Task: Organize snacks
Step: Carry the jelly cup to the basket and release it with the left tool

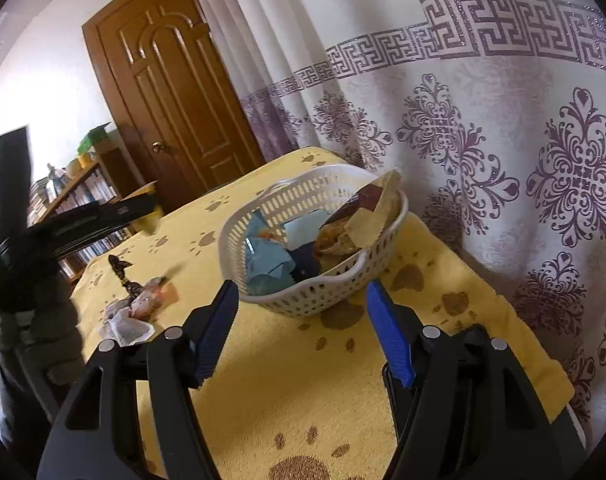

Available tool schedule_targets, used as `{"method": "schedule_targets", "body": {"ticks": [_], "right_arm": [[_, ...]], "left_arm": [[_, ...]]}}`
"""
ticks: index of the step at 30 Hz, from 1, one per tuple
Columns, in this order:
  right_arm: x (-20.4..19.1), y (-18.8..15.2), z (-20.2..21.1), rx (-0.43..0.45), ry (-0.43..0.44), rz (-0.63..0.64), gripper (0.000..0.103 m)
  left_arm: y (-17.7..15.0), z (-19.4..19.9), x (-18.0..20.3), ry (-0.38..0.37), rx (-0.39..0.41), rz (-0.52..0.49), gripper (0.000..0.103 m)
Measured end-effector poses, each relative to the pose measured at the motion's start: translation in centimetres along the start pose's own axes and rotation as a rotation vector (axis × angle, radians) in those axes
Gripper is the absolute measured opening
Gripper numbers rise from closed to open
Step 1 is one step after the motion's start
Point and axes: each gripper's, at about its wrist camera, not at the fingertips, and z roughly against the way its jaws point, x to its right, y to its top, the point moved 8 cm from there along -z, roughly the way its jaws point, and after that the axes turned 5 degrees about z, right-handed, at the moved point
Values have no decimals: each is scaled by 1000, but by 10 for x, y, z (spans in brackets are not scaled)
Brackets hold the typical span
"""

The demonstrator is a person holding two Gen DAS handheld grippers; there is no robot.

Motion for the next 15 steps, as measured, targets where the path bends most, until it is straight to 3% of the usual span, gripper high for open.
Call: {"method": "schedule_targets", "body": {"ticks": [6, 13, 15], "right_arm": [[-3, -7, 0, -13, 62, -4, 68], [7, -7, 3, -5, 75, -32, 68], [9, -7, 3, -5, 75, -38, 68]], "left_arm": [[-1, -34, 33, 1, -40, -48, 35], [-5, -69, 54, 14, -85, -74, 35], [-7, -76, 55, 21, -98, -75, 42]]}}
